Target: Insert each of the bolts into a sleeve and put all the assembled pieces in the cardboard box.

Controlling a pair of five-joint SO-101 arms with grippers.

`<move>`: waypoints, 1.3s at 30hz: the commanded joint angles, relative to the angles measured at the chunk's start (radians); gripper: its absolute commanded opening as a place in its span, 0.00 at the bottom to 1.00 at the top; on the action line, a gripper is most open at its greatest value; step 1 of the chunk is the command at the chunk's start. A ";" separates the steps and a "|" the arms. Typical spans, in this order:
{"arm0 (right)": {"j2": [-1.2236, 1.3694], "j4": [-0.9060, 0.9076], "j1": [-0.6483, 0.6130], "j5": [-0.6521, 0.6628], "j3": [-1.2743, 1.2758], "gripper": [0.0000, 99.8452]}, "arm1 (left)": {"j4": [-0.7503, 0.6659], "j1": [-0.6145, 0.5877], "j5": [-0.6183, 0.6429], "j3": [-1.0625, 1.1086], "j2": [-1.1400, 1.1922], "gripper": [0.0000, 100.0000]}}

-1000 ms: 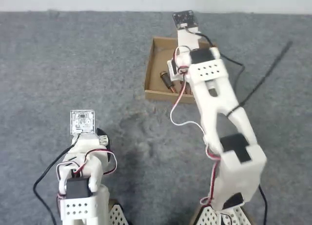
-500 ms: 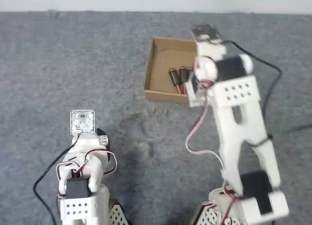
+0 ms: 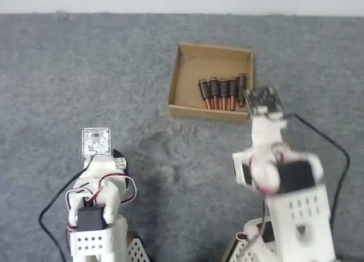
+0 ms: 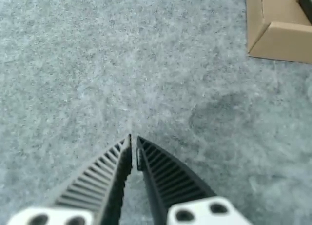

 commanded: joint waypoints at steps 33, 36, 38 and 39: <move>-0.506 -0.503 0.367 0.186 0.927 0.01 | 0.005 -0.006 -0.006 -0.018 -0.017 0.01; -0.506 -0.503 0.367 0.186 0.927 0.01 | 0.005 -0.006 -0.006 -0.018 -0.017 0.01; -0.506 -0.503 0.367 0.186 0.927 0.01 | 0.005 -0.006 -0.006 -0.018 -0.017 0.01; -0.506 -0.503 0.367 0.186 0.927 0.01 | 0.005 -0.005 -0.006 -0.018 -0.017 0.01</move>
